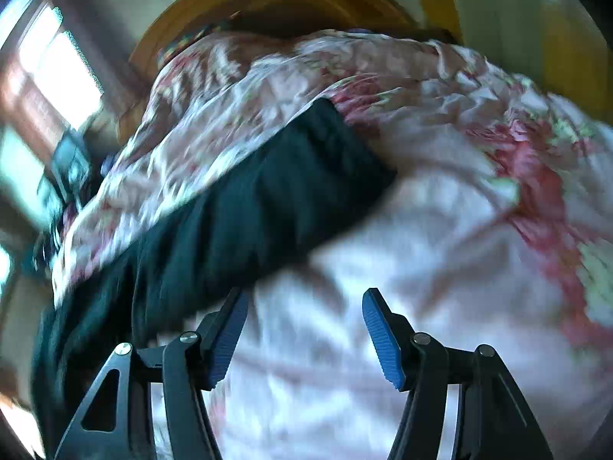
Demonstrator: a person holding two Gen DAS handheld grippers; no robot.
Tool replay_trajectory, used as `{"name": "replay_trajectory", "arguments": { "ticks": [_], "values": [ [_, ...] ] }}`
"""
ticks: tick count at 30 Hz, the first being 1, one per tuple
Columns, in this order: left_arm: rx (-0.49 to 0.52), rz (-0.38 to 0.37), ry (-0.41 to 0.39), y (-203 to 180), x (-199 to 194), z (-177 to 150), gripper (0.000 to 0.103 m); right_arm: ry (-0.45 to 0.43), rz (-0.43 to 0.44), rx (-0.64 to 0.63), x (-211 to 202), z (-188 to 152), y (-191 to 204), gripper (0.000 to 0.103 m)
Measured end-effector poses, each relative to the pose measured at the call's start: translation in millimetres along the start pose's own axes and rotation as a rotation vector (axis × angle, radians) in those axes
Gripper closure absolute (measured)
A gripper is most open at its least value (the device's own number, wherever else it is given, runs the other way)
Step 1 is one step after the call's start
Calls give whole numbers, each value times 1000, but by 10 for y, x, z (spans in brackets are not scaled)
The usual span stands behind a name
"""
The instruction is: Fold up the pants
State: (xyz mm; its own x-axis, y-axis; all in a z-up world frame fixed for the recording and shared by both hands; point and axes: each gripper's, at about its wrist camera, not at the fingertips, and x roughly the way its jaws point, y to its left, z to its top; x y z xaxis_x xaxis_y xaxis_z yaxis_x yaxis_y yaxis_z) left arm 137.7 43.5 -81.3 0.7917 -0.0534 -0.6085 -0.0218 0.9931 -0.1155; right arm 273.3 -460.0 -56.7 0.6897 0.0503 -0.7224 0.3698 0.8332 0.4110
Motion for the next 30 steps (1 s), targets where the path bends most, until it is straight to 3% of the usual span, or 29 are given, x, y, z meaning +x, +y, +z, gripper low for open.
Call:
{"name": "replay_trajectory", "arguments": {
  "ticks": [3,5,7,11,16,22,26,30],
  "values": [
    [-26,-28,-8,65,14,-34,43,-52,-8,124,144,210,-114,40],
    [-29,-30,-13,92,47,-4,43,-54,2,197,268,308,-187,48],
    [-26,-28,-12,96,62,-2,42,-34,32,198,318,335,-198,89],
    [-35,-41,-15,131,24,-34,42,-45,78,124,139,244,-131,90],
    [-37,-45,-15,150,9,-45,42,-100,-2,14,-365,-102,-223,91],
    [-41,-51,-15,160,5,-44,42,-127,-7,103,-706,-318,-575,91],
    [-53,-70,-16,189,-4,-52,42,-212,46,183,-928,-364,-578,91],
    [-61,-82,-18,208,-16,-59,42,-280,60,175,-1172,-322,-487,91]
  ]
}}
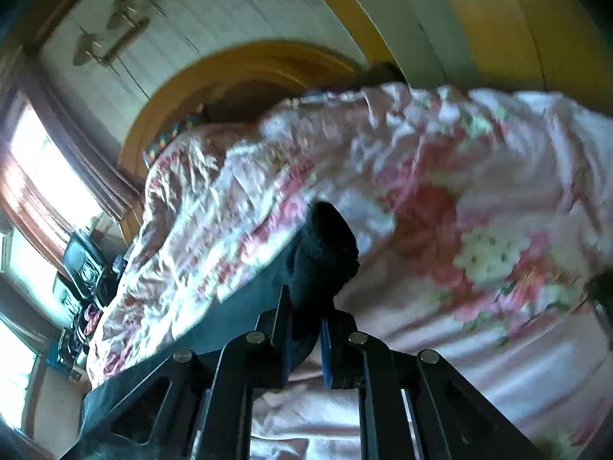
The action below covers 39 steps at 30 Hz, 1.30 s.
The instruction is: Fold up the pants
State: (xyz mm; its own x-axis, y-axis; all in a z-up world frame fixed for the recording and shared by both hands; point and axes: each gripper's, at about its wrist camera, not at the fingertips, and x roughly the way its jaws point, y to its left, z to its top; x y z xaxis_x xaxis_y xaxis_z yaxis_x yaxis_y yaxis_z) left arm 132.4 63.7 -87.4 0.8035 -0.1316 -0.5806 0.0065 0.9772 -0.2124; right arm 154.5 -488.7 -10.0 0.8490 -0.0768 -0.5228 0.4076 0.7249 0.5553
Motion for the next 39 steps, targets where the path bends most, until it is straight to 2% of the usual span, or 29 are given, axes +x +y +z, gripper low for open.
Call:
{"name": "replay_trajectory", "arguments": {
  "ticks": [1,3,8,10,12,13,15,17,20,22,26,29,32,36,39],
  "values": [
    [0,0,0,6,-3,3,42,1,6,9,-17,23,-3,91],
    [1,1,0,8,-3,2,42,20,-37,-4,16,32,-28,91],
    [0,0,0,7,-6,4,42,154,-278,-117,352,-246,-214,90],
    [0,1,1,6,-3,4,42,176,-332,-183,404,-414,-201,88],
    [0,1,0,7,-4,4,42,157,-333,-237,329,-487,-115,82],
    [1,1,1,7,-3,4,42,157,-342,-267,304,-515,-62,69],
    [1,1,1,8,-4,5,42,126,-369,-358,206,-602,127,57],
    [2,3,1,8,-6,5,42,83,-352,-436,82,-718,315,57],
    [4,6,6,8,-1,1,42,57,-236,-564,-20,-952,653,55],
    [10,14,30,-3,2,25,42,83,-161,-572,13,-1057,770,50],
    [9,36,129,-53,-14,213,42,180,-81,-508,203,-1290,894,47],
    [-41,-18,113,33,-142,415,42,226,-114,-497,431,-1493,942,43],
    [-61,-41,73,175,-269,744,42,240,-163,-547,592,-1640,946,37],
    [-80,-3,49,434,-260,1302,42,221,-177,-584,582,-1783,945,32],
    [-156,70,51,816,-105,1779,42,203,-176,-597,584,-1816,934,31]
  ]
}}
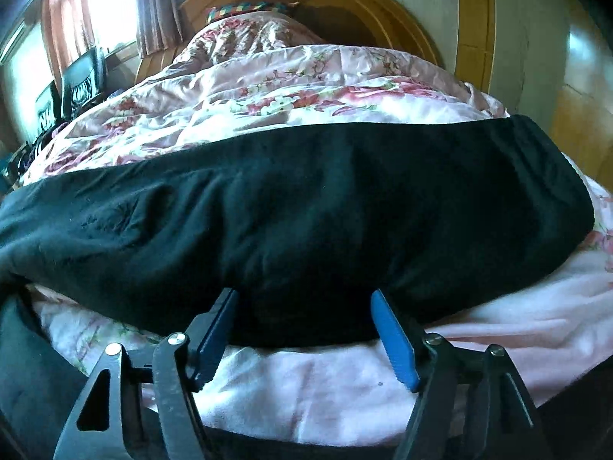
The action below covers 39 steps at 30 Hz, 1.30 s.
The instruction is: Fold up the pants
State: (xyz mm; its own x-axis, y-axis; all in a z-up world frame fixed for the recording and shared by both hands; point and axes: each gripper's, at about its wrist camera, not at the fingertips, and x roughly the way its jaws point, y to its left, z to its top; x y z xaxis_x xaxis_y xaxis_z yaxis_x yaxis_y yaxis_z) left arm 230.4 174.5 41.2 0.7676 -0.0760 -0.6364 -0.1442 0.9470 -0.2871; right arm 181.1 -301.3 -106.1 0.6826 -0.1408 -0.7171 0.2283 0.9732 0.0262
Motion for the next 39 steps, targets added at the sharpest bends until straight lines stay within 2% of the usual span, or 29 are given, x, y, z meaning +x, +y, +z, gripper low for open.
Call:
{"name": "replay_trajectory", "arguments": {
  "ticks": [5,11,13,17,20,22,23,24,25,26,27,30,32,36,39],
  "values": [
    [-79,120,-82,479,283,694,42,-19,20,11,40,17,-22,29],
    [11,158,9,643,894,1131,42,-26,68,38,81,16,-80,26],
    [20,172,40,719,1084,1213,42,-29,68,38,89,9,-75,26],
    [-81,211,98,927,1435,1260,42,-38,70,40,99,-2,-76,26],
    [-154,191,146,1086,1611,1203,42,-43,79,47,120,-9,-95,26],
    [-161,182,183,1099,1683,1130,43,-51,78,48,120,-21,-93,26],
    [-144,180,167,1066,1670,1099,46,-54,76,47,123,-25,-90,26],
    [-122,195,137,1019,1629,1072,59,-55,74,45,129,-27,-88,26],
    [-96,208,108,967,1582,1040,79,-55,71,43,135,-27,-85,26],
    [-74,207,99,929,1559,1017,90,-55,69,42,138,-27,-83,26],
    [-58,207,96,898,1531,1000,96,-56,68,41,140,-26,-81,26],
    [-15,201,35,805,1331,1017,97,-55,69,41,140,-25,-78,26],
    [-35,177,-6,788,1131,1029,97,-55,69,40,140,-26,-81,26],
    [-75,101,-50,777,698,967,98,-53,68,40,138,-25,-77,26],
    [-95,17,-72,791,289,760,98,-49,65,36,140,-19,-80,26]
  ]
}}
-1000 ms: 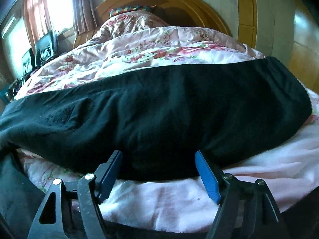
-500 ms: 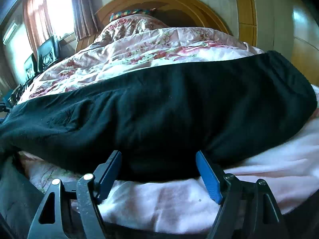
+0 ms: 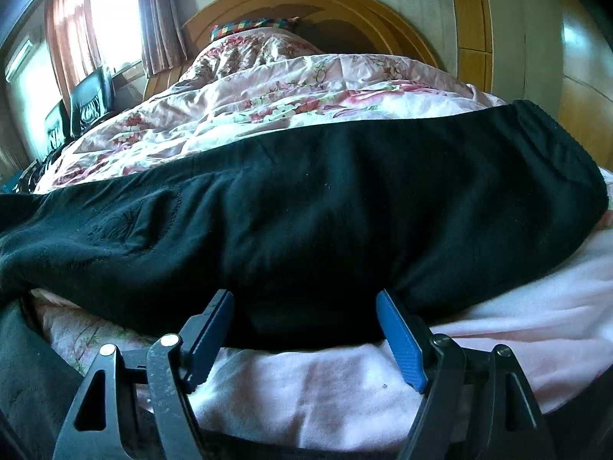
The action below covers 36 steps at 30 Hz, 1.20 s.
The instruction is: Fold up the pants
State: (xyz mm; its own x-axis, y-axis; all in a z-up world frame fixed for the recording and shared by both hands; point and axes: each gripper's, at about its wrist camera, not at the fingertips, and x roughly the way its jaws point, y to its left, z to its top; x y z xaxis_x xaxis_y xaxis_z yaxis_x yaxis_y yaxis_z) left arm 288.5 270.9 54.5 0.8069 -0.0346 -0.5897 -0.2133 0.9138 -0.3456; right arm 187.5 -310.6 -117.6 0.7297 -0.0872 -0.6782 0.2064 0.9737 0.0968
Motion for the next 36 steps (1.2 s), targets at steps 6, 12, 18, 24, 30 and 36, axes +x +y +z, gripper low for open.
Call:
{"name": "replay_trajectory", "arguments": {
  "ticks": [6,12,18,24,30,36],
  "values": [
    [-55,-86,-66,240,-878,-727,99,20,-23,-17,-12,27,42,26],
    [-217,-85,-48,617,-1166,-1498,103,98,-163,-123,-152,192,353,28],
    [-365,-145,-42,917,-1092,-1907,103,111,289,-94,-595,435,1317,28],
    [-409,-246,-3,860,-1015,-2020,98,268,657,-97,-512,695,2641,28],
    [-288,-233,-65,624,-1103,-1961,77,474,682,118,107,726,3421,34],
    [-332,-305,-69,671,-1064,-1931,68,496,672,278,469,677,3470,95]
  ]
}}
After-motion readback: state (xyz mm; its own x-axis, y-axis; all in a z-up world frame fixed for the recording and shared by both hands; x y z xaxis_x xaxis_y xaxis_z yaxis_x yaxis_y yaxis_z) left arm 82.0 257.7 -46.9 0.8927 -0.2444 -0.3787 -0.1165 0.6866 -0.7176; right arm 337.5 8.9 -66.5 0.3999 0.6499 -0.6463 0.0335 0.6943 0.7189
